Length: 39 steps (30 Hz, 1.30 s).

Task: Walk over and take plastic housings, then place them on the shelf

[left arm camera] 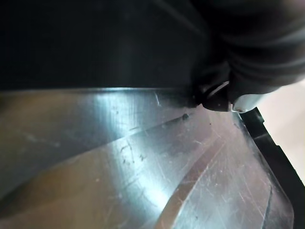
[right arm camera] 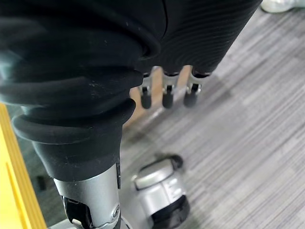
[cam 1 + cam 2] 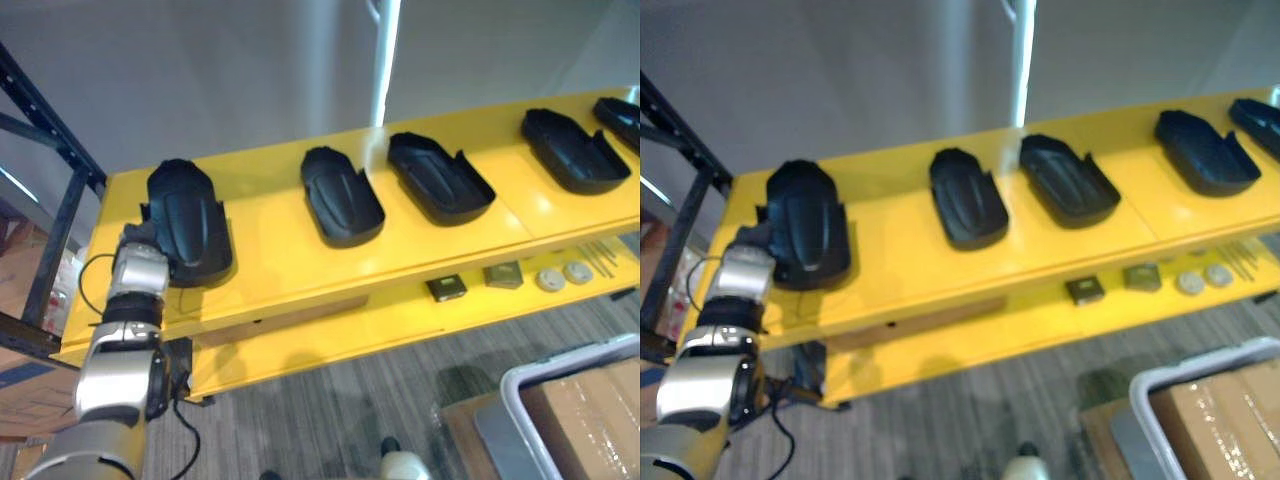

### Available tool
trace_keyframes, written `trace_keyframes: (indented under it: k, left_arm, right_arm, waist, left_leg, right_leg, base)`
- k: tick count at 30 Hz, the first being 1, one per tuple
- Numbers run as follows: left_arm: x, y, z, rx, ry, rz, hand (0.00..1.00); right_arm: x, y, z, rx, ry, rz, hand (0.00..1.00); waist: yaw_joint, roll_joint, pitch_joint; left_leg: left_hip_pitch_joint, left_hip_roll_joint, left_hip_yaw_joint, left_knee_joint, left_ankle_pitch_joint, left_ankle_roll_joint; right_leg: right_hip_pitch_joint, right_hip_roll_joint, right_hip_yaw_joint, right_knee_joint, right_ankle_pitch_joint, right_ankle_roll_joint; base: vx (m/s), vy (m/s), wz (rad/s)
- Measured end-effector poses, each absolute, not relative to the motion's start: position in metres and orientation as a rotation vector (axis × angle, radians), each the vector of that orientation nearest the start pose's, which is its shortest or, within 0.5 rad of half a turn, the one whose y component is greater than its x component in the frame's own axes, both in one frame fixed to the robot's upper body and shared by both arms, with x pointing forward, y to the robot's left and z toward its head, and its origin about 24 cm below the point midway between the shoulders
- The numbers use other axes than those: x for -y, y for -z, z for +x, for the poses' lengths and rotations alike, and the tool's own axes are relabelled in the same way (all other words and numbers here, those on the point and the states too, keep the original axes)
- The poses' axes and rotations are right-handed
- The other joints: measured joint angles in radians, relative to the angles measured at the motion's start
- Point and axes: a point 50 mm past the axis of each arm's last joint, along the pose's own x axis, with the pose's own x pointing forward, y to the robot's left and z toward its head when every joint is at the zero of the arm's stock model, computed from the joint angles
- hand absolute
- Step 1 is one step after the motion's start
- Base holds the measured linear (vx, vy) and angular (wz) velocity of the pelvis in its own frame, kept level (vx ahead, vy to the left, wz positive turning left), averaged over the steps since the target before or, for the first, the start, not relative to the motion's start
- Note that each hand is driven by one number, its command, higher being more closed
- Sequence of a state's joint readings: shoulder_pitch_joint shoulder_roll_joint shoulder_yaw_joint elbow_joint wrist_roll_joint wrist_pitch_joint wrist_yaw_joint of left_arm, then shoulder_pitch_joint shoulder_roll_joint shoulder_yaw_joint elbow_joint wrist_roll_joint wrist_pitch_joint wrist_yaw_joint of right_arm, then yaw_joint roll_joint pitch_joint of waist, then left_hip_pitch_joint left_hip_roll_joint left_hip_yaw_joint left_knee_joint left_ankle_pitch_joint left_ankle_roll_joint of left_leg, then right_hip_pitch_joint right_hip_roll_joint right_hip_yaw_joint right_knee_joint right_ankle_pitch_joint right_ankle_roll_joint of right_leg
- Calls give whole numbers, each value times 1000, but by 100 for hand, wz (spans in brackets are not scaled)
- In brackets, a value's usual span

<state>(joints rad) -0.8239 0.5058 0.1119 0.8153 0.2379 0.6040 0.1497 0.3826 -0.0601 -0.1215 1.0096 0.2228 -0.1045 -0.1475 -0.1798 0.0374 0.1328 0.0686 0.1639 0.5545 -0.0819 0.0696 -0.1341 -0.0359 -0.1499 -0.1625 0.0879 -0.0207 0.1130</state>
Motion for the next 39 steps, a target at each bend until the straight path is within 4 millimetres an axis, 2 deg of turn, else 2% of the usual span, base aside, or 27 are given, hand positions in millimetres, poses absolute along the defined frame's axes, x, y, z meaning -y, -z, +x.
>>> trace_keyframes:
  k: [7, 11, 20, 24, 27, 35, 36, 39]
  left_arm:
    - [-303, -125, 363, -491, -596, 502, 100]
    - [-299, -138, 369, -436, -617, 471, 100]
    - [-294, -152, 374, -365, -640, 444, 100]
    - [-293, -153, 375, -361, -645, 439, 100]
    - [-290, -163, 379, -332, -642, 429, 100]
    - [-278, -167, 384, -316, -616, 422, 100]
    - [-277, -167, 385, -315, -614, 424, 0]
    - [-277, -167, 385, -315, -612, 426, 0]
  right_arm:
    - [201, 166, -3, -1227, 491, 113, 0]
    - [199, 166, 6, -1199, 481, 128, 0]
    - [199, 165, 16, -1162, 470, 135, 0]
    - [200, 164, 19, -1154, 441, 119, 0]
    - [199, 163, 22, -1144, 419, 122, 0]
    - [198, 163, 22, -1142, 414, 123, 0]
    - [198, 163, 22, -1142, 414, 123, 0]
    - [199, 163, 22, -1143, 414, 121, 0]
  waist:
    - [-3, -33, 45]
    - [-1, -55, 57]
    - [-1, -69, 69]
    - [-1, -70, 73]
    - [1, -71, 97]
    - [1, -71, 97]
    - [1, -71, 97]
    - [1, -71, 97]
  left_leg:
    - [-35, 2, -1, 0, 5, 5]
    - [-40, 2, 1, 0, 4, 5]
    - [-53, 9, 10, 0, 4, 5]
    - [-52, 17, 13, 0, 4, 4]
    - [-53, 18, 14, 0, 5, 3]
    - [-49, 17, 30, 0, 7, 1]
    - [-49, 17, 30, 0, 7, 1]
    - [-45, 17, 32, 0, 7, 1]
  right_leg:
    - [-37, 2, 10, 9, 5, -1]
    - [-43, 3, 36, 7, 6, -2]
    - [-54, 13, 82, -14, 24, -9]
    - [-55, 15, 84, -18, 25, -7]
    - [-54, 15, 85, -20, 28, -3]
    - [-54, 16, 92, -24, 30, -3]
    - [-54, 16, 92, -24, 30, -4]
    - [-54, 16, 97, -24, 31, -3]
  base:
    - [0, 0, 0]
    - [8, 4, 0]
    - [1, 4, -2]
    - [0, 0, 0]
    - [0, 0, 0]
    - [13, 4, -2]
    - [0, 0, 0]
    - [8, 0, -5]
